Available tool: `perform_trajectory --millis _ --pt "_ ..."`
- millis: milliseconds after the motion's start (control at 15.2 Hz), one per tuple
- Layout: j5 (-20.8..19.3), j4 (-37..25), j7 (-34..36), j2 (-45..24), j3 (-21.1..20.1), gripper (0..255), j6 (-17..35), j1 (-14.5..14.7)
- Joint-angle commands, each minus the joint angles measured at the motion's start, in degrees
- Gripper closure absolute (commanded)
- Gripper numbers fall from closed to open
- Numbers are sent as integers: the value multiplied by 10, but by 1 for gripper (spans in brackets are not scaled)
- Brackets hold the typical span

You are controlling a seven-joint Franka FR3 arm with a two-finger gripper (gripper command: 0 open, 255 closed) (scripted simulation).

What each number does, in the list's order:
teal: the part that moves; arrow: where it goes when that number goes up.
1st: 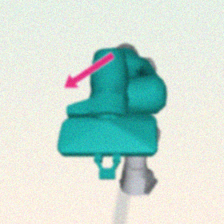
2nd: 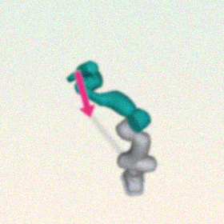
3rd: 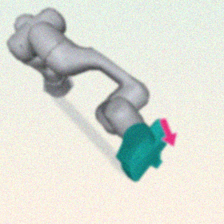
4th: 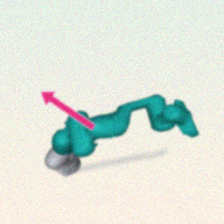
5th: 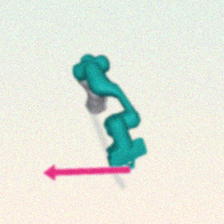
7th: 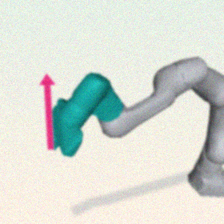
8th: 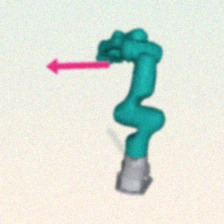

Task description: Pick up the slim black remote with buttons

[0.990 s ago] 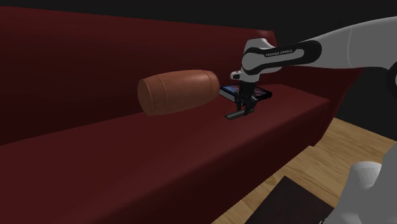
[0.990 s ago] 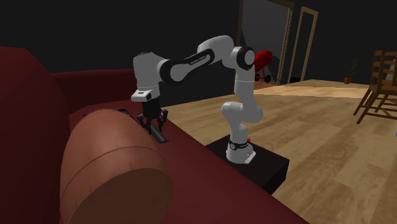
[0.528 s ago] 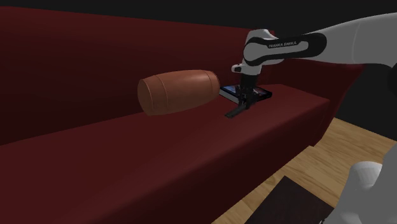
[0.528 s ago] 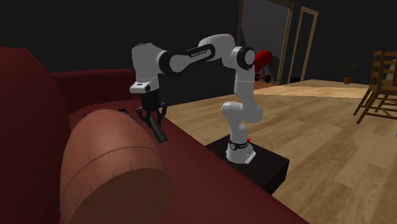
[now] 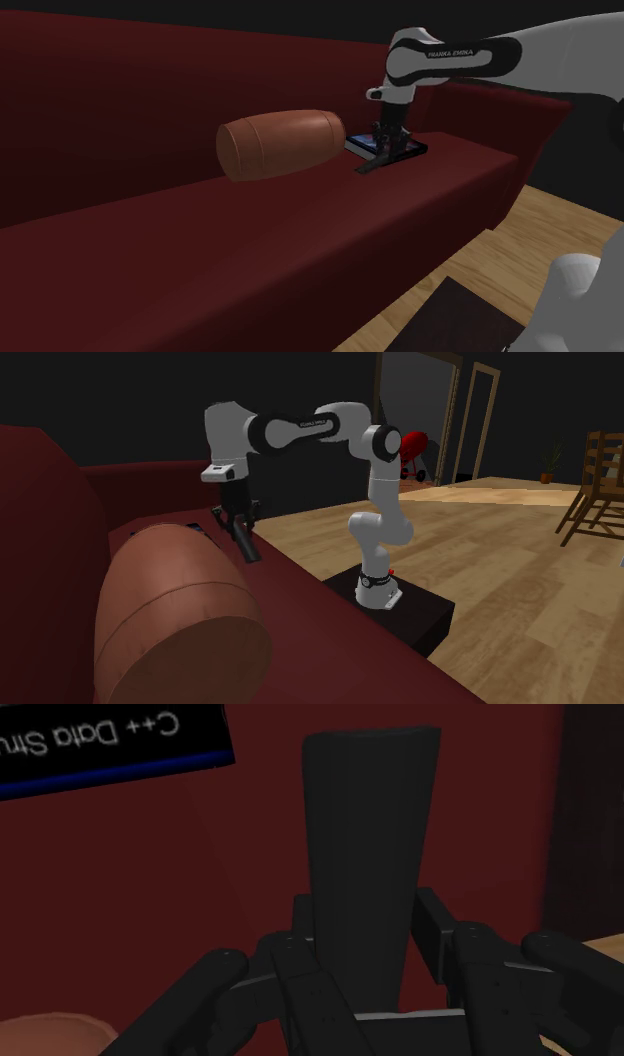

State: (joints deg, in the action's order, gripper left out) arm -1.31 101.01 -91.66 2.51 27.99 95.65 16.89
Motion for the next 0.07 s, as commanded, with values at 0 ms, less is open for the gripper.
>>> perform_trajectory --millis 0 --pt "-1 -2 1 2 0 255 -4 0"
